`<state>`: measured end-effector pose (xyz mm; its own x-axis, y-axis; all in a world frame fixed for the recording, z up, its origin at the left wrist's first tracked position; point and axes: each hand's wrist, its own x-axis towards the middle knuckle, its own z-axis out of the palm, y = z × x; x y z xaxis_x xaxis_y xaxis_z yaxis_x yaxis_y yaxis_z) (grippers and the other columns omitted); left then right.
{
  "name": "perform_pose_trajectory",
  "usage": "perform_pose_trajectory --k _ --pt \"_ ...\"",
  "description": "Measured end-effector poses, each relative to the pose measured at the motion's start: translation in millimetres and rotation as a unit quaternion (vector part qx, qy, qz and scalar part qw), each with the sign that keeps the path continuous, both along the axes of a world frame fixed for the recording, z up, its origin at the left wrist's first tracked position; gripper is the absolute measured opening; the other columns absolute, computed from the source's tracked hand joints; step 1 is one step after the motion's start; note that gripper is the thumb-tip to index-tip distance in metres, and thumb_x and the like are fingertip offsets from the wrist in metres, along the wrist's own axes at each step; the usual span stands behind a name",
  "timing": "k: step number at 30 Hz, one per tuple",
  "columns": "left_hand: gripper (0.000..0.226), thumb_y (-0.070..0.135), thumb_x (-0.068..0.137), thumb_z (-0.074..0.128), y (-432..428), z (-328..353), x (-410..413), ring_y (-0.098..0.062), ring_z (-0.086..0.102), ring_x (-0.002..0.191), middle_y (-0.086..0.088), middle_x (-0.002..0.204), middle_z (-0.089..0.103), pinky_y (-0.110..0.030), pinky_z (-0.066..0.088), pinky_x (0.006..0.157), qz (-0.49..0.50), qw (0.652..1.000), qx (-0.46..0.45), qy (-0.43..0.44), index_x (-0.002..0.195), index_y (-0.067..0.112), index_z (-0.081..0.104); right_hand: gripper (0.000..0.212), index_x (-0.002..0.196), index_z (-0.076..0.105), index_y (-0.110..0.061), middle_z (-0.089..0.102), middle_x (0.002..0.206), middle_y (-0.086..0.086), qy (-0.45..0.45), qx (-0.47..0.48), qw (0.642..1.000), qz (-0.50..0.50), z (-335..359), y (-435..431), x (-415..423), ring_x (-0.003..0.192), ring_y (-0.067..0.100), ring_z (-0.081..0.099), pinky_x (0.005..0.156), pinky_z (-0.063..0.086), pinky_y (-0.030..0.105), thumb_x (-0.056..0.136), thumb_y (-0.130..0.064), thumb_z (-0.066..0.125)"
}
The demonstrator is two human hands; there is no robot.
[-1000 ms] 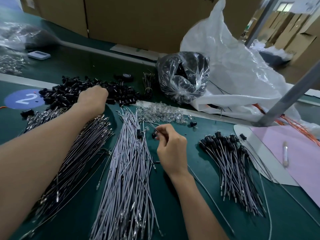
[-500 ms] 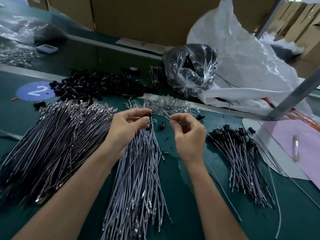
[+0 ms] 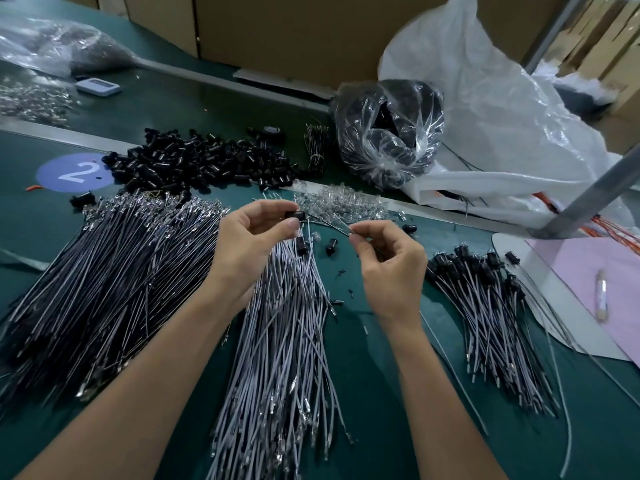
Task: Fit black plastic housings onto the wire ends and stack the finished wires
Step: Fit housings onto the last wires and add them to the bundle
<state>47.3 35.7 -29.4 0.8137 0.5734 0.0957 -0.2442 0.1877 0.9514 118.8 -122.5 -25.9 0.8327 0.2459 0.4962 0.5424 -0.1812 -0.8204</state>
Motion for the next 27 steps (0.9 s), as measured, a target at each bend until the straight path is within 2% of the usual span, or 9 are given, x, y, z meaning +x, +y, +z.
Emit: perform_pose_trajectory --k 15,20,27 --pt "0.026 -0.002 0.078 0.073 -5.1 -2.5 2.1 -0.010 0.071 0.083 0.004 0.087 0.076 -0.018 0.055 0.078 -0.014 1.000 0.025 -0.009 0.092 0.019 0.074 0.025 0.084 0.069 -0.023 0.067 0.076 -0.015 0.006 -0.024 1.000 0.011 -0.5 -1.2 -0.7 0.067 -0.001 0.060 0.064 0.048 0.015 0.085 0.002 0.070" --pt "0.028 -0.004 0.078 0.072 -6.4 -3.5 2.4 -0.008 0.070 0.079 0.004 0.084 0.076 -0.015 0.053 0.074 -0.025 0.999 0.037 -0.010 0.090 0.021 0.074 0.023 0.085 0.070 -0.021 0.067 0.076 -0.016 0.005 -0.029 0.999 0.013 -0.7 -0.8 -0.6 0.067 -0.003 0.060 0.063 0.046 0.011 0.084 0.002 0.070" --pt "0.028 -0.004 0.078 0.072 -6.6 -3.2 2.5 -0.007 0.070 0.081 0.003 0.086 0.077 -0.015 0.053 0.074 -0.040 0.998 0.040 -0.015 0.090 0.021 0.075 0.021 0.084 0.070 -0.021 0.069 0.077 -0.012 0.012 -0.026 1.000 0.006 -1.5 -1.6 1.2 0.070 0.001 0.062 0.068 0.049 0.016 0.084 0.001 0.070"
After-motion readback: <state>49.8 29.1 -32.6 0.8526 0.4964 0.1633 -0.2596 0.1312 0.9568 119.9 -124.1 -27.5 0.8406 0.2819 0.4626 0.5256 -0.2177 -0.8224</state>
